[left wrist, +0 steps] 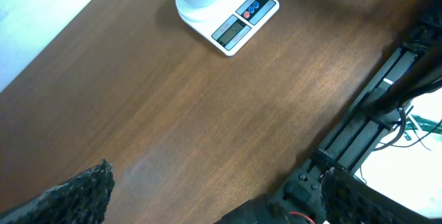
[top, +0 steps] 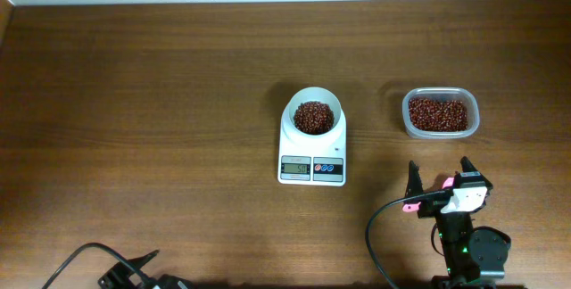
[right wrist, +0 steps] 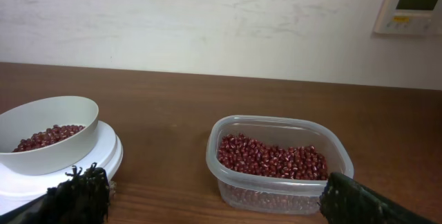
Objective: Scoop and weigh 50g on scale
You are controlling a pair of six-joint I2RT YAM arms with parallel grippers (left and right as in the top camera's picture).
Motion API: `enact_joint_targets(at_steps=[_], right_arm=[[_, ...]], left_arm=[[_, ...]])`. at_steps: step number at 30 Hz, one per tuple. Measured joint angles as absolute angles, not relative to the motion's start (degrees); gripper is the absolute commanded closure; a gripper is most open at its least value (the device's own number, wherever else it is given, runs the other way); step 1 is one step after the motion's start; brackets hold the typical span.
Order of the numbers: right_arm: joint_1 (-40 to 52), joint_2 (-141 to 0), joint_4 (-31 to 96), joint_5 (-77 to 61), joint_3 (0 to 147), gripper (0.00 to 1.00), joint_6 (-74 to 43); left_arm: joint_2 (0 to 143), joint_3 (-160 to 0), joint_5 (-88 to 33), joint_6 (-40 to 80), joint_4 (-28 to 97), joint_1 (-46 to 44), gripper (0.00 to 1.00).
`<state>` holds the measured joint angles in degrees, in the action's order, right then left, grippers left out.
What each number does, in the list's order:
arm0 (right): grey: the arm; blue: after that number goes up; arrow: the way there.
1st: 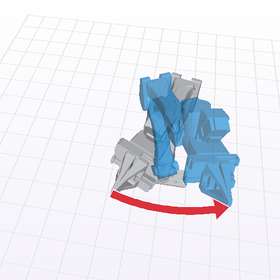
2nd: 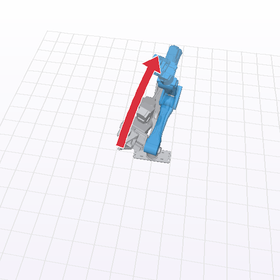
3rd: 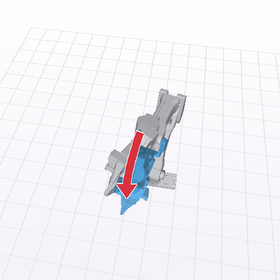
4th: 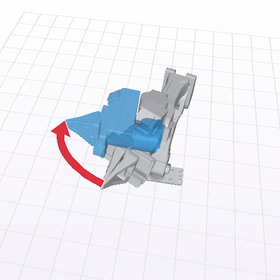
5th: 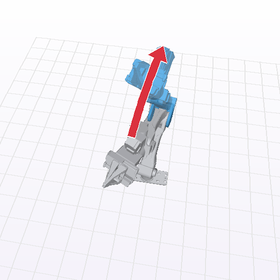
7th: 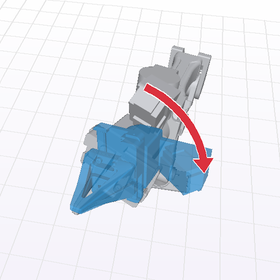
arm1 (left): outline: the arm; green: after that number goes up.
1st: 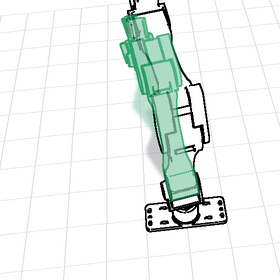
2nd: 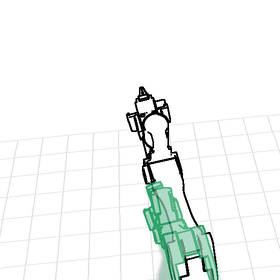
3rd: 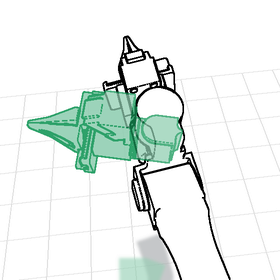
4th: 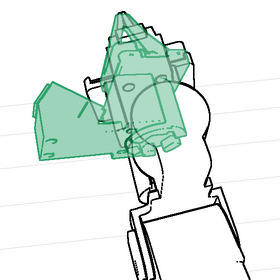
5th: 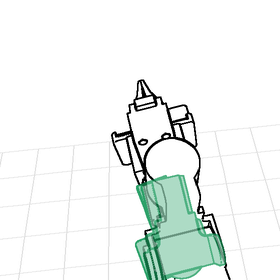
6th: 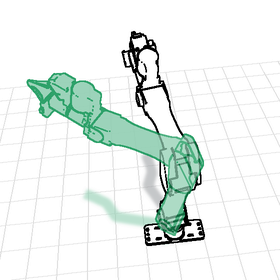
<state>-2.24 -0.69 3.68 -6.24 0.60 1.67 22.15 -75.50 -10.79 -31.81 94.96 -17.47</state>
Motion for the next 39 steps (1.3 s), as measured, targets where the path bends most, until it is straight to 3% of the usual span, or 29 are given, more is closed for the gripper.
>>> enact_joint_targets(at_steps=[15,22,39], right_arm=[[-2.24,-0.69,3.68,-6.24,0.60,0.01,1.67],[-2.24,-0.69,3.68,-6.24,0.60,0.01,1.67],[-2.24,-0.69,3.68,-6.07,0.60,0.01,1.65]], left_arm=[[21.56,-75.18,-9.10,-31.81,95.15,-16.84,0.01],[12.23,-74.94,-9.04,-31.81,95.00,-8.99,0.01],[0.93,-73.19,-13.74,-39.07,95.37,-8.75,0.01]])
